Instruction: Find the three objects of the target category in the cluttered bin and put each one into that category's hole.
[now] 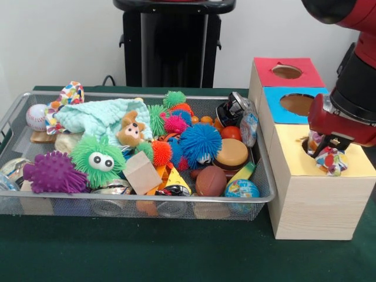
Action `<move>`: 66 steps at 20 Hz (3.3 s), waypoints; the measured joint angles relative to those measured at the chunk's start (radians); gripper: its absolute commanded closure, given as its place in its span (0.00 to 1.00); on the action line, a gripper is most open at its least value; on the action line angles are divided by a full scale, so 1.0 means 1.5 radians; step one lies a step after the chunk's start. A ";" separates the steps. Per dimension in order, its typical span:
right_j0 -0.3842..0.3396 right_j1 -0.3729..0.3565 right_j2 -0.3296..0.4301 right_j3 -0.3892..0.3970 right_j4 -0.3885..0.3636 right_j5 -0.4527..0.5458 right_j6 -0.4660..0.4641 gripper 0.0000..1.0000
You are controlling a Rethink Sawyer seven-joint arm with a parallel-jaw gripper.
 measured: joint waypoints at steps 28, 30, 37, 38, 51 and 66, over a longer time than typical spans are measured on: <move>-0.001 -0.018 0.000 0.057 0.022 -0.081 0.000 1.00; -0.002 -0.019 0.000 0.062 0.025 -0.088 0.000 1.00; -0.002 -0.020 0.000 0.071 0.030 -0.105 0.000 1.00; -0.002 -0.020 0.000 0.072 0.030 -0.105 0.000 1.00; -0.004 -0.020 0.000 0.078 0.035 -0.111 0.000 1.00; -0.005 -0.020 0.000 0.081 0.035 -0.114 0.000 1.00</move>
